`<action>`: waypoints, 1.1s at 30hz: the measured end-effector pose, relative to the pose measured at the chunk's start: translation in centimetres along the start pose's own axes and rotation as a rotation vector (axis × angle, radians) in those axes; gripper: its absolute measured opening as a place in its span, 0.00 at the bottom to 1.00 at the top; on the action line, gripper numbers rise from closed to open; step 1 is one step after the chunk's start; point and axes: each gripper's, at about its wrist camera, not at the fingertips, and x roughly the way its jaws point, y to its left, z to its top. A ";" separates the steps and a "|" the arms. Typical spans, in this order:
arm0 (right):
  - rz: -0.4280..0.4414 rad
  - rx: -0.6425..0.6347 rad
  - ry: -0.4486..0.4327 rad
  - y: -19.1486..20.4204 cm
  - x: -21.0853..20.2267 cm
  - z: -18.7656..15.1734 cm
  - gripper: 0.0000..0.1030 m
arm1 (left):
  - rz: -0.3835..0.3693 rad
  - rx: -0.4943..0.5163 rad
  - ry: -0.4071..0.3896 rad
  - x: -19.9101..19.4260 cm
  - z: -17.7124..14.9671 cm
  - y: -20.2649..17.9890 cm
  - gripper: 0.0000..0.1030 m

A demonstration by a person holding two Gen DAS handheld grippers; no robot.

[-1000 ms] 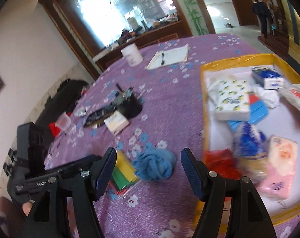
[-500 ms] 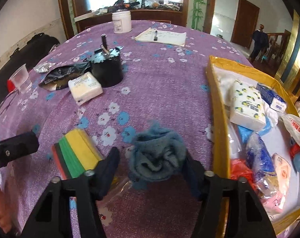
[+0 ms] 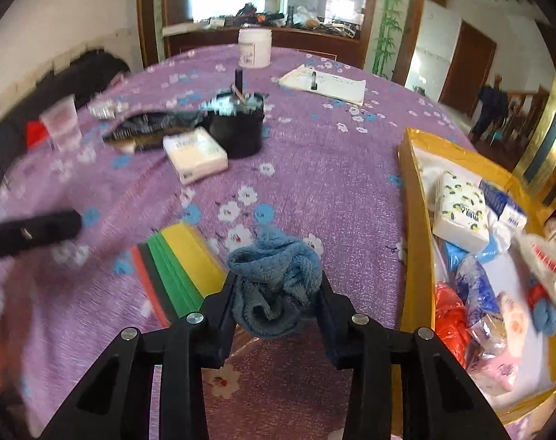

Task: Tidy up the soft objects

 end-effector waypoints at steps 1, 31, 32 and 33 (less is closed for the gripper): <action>-0.006 -0.023 -0.004 0.5 -0.1 -0.1 0.41 | 0.004 0.002 -0.001 -0.1 0.0 0.1 0.75; 0.350 0.193 -0.110 -1.8 -1.5 -1.0 0.41 | 0.232 0.233 0.014 0.7 -4.1 -3.1 0.47; 0.351 0.193 -0.110 -1.8 -1.5 -1.0 0.41 | 0.226 0.242 0.010 0.7 -4.0 -3.0 0.43; 0.354 0.193 -0.109 -1.8 -1.5 -1.0 0.41 | 0.228 0.249 0.001 0.6 -3.9 -3.0 0.40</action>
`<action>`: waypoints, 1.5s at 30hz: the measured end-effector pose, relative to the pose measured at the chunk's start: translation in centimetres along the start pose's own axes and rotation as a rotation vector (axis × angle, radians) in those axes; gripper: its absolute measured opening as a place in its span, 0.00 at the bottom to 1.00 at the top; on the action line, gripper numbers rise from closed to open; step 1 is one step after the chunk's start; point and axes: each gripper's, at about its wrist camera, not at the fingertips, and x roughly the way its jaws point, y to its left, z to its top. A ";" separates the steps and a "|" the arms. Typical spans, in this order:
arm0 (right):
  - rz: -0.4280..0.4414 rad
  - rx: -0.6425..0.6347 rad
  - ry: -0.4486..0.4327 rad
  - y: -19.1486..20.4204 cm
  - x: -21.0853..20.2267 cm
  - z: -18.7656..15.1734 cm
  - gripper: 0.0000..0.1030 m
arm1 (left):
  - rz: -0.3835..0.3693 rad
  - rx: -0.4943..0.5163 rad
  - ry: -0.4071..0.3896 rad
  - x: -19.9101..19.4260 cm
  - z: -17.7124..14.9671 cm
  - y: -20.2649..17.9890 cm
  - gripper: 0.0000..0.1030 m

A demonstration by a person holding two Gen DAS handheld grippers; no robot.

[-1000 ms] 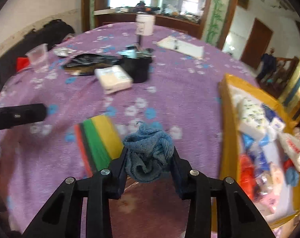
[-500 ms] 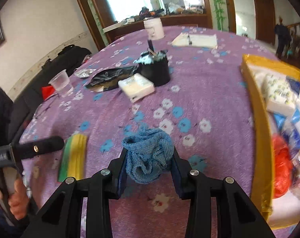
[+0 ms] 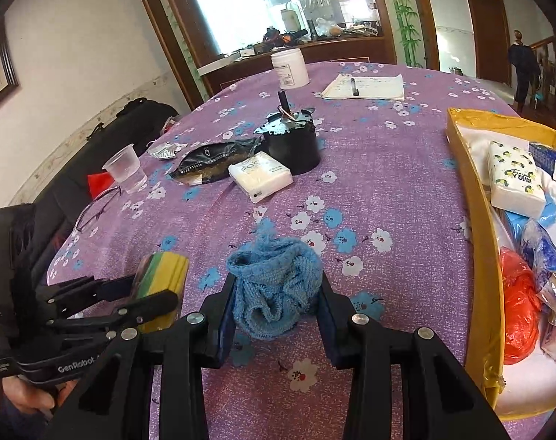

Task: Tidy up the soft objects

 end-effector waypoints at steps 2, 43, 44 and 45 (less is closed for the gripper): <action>0.001 0.006 -0.002 -0.1 0.0 0.0 0.41 | -0.001 0.021 -0.050 -0.7 0.5 0.2 0.37; -0.013 0.026 -0.036 -0.5 -0.5 0.1 0.41 | -0.080 -0.048 -0.200 -0.2 3.2 -0.9 0.39; -0.015 0.026 -0.037 -0.5 -0.5 0.2 0.41 | -0.086 -0.056 -0.190 0.0 3.2 -0.7 0.39; -0.016 0.027 -0.038 -0.5 -0.5 0.2 0.41 | -0.092 -0.061 -0.183 0.1 3.2 -0.7 0.39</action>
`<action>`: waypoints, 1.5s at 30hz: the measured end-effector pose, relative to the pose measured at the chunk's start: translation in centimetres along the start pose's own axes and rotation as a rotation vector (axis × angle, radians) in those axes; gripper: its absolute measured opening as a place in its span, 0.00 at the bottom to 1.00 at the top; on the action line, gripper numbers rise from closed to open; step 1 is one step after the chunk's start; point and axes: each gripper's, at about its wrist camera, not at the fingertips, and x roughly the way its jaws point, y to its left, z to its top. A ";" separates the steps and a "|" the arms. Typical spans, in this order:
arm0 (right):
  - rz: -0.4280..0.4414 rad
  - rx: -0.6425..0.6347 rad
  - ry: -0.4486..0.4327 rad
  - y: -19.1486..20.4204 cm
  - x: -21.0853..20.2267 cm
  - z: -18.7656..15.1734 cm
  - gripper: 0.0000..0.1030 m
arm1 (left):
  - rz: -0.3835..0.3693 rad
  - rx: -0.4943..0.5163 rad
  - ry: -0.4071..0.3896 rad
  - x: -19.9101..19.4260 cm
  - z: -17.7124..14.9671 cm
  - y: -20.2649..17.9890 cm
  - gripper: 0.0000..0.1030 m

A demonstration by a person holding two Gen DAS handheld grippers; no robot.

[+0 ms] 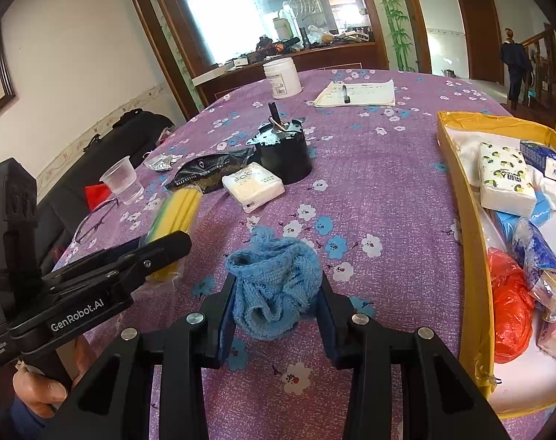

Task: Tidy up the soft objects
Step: 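Carry the towel and sponge pack into the yellow tray and open both tools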

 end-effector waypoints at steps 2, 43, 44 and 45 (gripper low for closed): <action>-0.003 0.003 -0.004 0.0 -0.1 -0.1 0.41 | 0.001 0.007 0.004 0.0 -0.1 -0.1 0.39; -0.035 0.016 -0.013 -0.2 -0.3 0.0 0.41 | 0.002 0.019 0.004 -0.1 -0.3 -0.4 0.40; -0.034 0.018 -0.014 -0.3 -0.3 0.0 0.41 | 0.001 0.019 0.004 -0.1 -0.3 -0.4 0.40; -0.034 0.017 -0.017 -0.2 -0.4 -0.1 0.41 | 0.002 0.018 0.004 -0.1 -0.3 -0.4 0.40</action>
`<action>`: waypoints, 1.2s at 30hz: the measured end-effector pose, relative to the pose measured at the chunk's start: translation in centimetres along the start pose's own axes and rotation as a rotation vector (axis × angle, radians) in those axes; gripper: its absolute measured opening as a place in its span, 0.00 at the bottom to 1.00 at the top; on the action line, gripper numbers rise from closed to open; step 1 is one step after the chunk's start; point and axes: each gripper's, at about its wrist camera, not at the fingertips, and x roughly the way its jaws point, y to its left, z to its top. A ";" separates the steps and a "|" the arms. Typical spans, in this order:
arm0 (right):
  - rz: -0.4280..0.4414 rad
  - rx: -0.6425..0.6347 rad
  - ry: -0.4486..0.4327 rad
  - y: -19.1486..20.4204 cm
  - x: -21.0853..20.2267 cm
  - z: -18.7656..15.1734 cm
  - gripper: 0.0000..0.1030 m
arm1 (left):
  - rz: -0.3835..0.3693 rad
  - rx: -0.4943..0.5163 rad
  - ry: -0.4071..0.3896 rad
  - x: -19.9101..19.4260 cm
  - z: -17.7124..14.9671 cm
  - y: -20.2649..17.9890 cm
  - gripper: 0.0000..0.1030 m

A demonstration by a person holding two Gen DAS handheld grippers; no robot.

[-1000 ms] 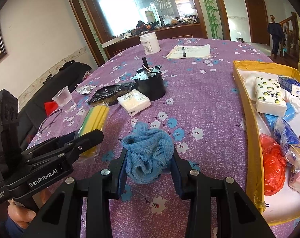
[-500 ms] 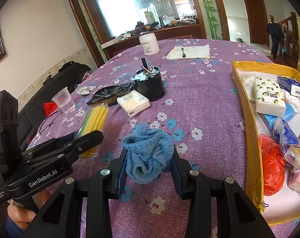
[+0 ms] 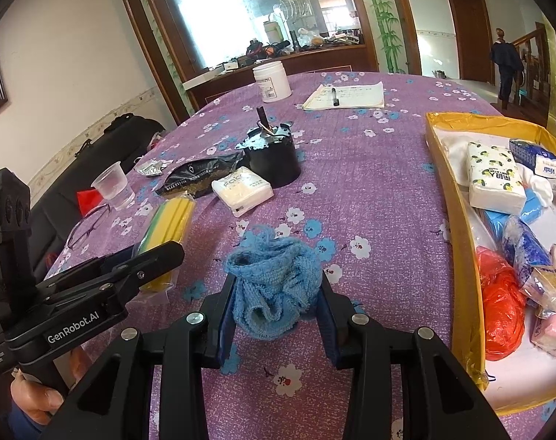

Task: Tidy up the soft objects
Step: 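Carry the towel and sponge pack into the yellow tray and open both tools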

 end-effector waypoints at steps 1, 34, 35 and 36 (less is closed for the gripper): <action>0.000 -0.002 -0.004 0.0 0.0 0.0 0.41 | 0.001 -0.001 0.000 0.0 0.0 0.0 0.40; -0.376 0.360 -0.323 -21.5 -16.8 3.0 0.42 | -0.305 0.102 0.103 2.0 4.5 -13.6 0.40; -0.390 0.364 -0.311 -22.2 -16.7 3.1 0.42 | -0.312 0.112 0.115 2.5 4.5 -14.5 0.40; -0.408 0.364 -0.297 -22.7 -16.6 3.2 0.42 | -0.322 0.120 0.127 3.0 4.6 -15.5 0.40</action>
